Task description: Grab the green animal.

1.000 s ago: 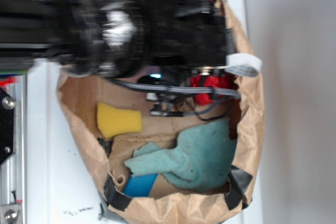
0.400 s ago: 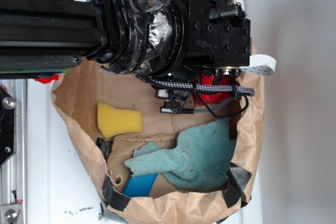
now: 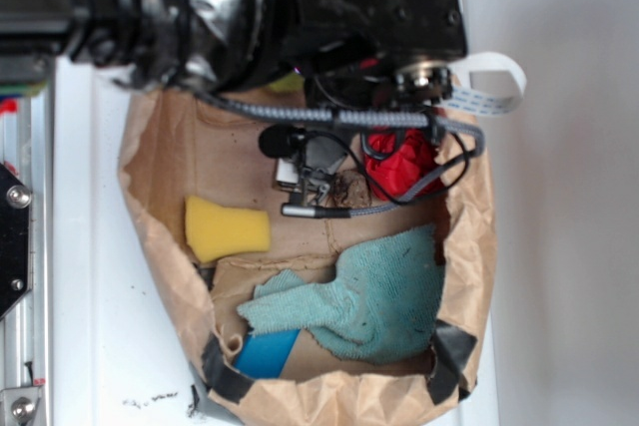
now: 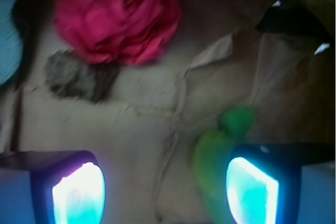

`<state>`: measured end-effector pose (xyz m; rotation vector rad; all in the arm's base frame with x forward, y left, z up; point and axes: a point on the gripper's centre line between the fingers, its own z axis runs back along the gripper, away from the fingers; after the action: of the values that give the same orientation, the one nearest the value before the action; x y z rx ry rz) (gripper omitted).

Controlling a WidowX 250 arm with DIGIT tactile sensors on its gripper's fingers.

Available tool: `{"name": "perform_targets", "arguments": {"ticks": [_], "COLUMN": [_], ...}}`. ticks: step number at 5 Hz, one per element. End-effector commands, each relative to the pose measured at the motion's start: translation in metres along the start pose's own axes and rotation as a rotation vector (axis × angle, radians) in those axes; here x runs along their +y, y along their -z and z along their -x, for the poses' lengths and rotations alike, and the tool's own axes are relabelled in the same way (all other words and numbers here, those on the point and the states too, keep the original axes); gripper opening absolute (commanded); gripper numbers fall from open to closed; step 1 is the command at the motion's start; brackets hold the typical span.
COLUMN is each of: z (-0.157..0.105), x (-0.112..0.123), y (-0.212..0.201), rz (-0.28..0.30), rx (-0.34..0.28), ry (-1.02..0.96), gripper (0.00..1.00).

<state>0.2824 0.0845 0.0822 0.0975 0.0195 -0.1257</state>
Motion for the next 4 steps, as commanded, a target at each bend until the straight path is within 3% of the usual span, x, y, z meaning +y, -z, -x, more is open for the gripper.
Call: {"name": "perform_targets", "arguments": {"ticks": [1, 2, 3, 4], "z": [0.010, 0.007, 0.006, 0.007], "x": [0.030, 0.043, 0.045, 0.051], "y": [-0.030, -0.021, -0.013, 0.005], "rz": [-0.045, -0.156, -0.180, -0.192], "rx": [-0.063, -0.081, -0.069, -0.014], "ry": [-0.050, -0.102, -0.102, -0.100], "gripper": [1.00, 1.00, 1.00, 1.00]}}
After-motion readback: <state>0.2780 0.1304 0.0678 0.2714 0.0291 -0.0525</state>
